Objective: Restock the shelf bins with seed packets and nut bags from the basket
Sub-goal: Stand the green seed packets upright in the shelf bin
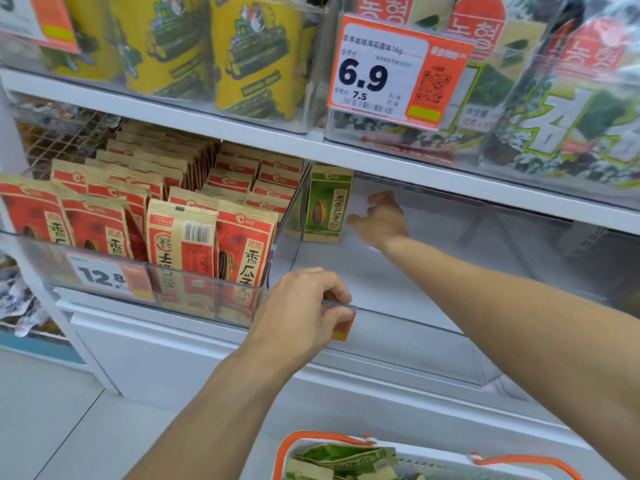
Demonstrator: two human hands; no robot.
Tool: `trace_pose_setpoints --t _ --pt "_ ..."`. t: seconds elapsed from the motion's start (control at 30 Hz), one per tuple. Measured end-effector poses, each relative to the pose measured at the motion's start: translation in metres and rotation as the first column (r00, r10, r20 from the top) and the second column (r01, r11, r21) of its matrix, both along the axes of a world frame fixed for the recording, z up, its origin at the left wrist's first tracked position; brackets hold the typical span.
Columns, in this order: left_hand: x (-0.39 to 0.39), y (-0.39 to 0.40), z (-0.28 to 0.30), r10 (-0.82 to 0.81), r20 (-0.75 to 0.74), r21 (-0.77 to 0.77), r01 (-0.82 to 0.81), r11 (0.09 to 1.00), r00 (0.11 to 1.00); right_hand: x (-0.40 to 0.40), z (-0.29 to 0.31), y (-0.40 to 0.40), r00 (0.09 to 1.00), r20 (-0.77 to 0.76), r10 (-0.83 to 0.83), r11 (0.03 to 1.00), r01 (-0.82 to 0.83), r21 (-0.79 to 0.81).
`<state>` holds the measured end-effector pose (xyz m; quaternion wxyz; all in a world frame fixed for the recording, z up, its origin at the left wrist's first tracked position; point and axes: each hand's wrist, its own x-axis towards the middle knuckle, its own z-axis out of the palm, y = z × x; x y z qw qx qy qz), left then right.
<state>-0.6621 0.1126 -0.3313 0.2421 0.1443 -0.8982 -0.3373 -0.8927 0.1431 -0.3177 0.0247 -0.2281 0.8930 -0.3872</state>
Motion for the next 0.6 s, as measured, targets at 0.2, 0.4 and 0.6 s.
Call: trace_pose_setpoints --t 0.2,0.4,0.6 --pt "0.0 0.024 -0.001 -0.052 -0.148 -0.253 0.013 0.967 0.988 0.081 0.041 0.106 0.957 -0.057 0.285 0.956 -0.288 -0.05" --pt "0.011 0.105 -0.043 -0.212 0.171 -0.196 0.244 0.95 0.962 0.181 0.008 0.234 0.892 0.031 0.451 0.89 -0.447 -0.094" --pt "0.055 0.149 -0.144 -0.07 0.797 -0.149 0.307 0.94 0.6 0.187 -0.134 0.299 0.874 0.394 0.282 0.876 -0.403 0.265"
